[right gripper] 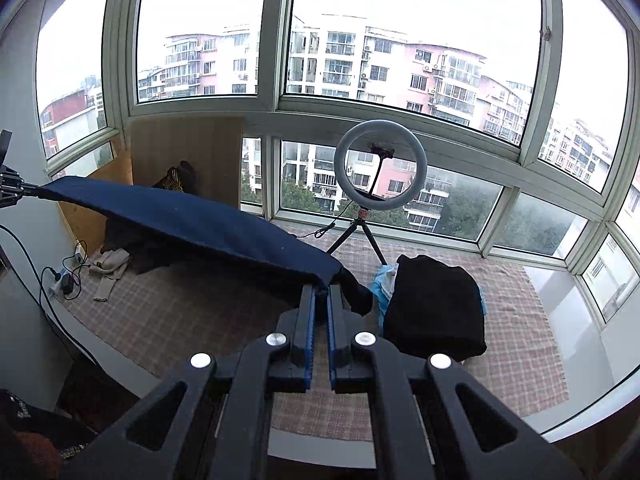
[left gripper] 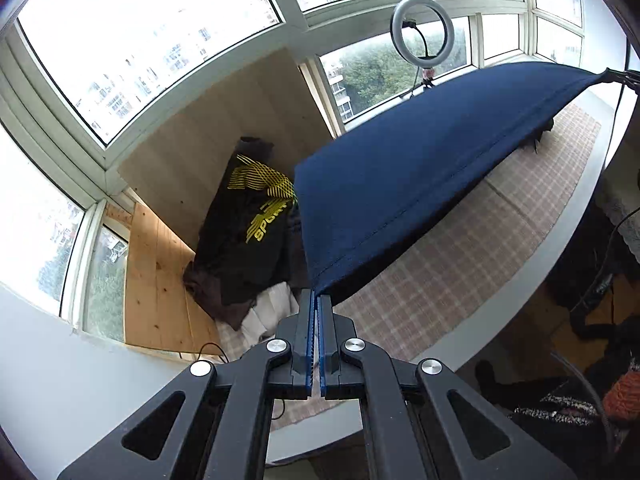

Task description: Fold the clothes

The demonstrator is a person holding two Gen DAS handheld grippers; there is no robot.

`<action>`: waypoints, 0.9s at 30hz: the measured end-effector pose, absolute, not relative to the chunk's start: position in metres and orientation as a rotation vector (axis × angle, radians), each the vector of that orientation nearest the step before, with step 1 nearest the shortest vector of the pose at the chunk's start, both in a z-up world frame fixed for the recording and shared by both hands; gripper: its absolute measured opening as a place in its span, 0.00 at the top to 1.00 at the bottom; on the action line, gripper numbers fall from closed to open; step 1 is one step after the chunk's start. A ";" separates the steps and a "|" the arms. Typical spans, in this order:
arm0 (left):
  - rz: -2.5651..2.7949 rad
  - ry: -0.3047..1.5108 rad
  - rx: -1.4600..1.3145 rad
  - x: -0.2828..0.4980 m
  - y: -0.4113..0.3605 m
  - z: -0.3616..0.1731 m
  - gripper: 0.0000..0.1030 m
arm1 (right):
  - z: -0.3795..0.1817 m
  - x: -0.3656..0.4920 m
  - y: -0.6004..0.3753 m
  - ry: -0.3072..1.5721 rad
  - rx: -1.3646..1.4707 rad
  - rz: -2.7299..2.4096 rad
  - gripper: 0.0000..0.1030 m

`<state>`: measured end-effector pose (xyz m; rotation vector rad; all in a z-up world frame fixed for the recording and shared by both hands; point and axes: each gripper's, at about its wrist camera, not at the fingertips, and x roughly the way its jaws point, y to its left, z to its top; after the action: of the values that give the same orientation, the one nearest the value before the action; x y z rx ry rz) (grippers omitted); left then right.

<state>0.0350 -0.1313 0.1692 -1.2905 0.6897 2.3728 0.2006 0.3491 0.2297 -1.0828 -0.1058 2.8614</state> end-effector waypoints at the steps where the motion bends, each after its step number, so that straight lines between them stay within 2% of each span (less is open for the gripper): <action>1: 2.315 0.691 -1.348 0.046 -0.131 0.137 0.99 | 0.201 0.209 0.348 -0.090 -1.146 2.843 0.95; 6: 2.000 0.723 -1.620 0.088 -0.120 -0.029 0.99 | 0.054 0.241 0.345 0.097 -1.436 2.732 0.95; 9: 1.880 0.641 -1.739 0.097 -0.119 -0.098 0.99 | -0.024 0.257 0.350 0.254 -1.569 2.644 0.95; 11: 1.837 0.644 -1.777 0.103 -0.113 -0.134 0.99 | -0.062 0.265 0.352 0.277 -1.635 2.583 0.95; 16: 1.770 0.595 -1.837 0.116 -0.120 -0.163 0.99 | -0.102 0.281 0.352 0.282 -1.695 2.508 0.95; 27: 1.695 0.583 -1.796 0.142 -0.109 -0.181 0.99 | -0.119 0.288 0.346 0.237 -1.775 2.440 0.95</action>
<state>0.1419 -0.1086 -0.1814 -1.7960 0.5833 1.6948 0.2884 0.3461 -0.1189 -1.7752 0.2371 2.4397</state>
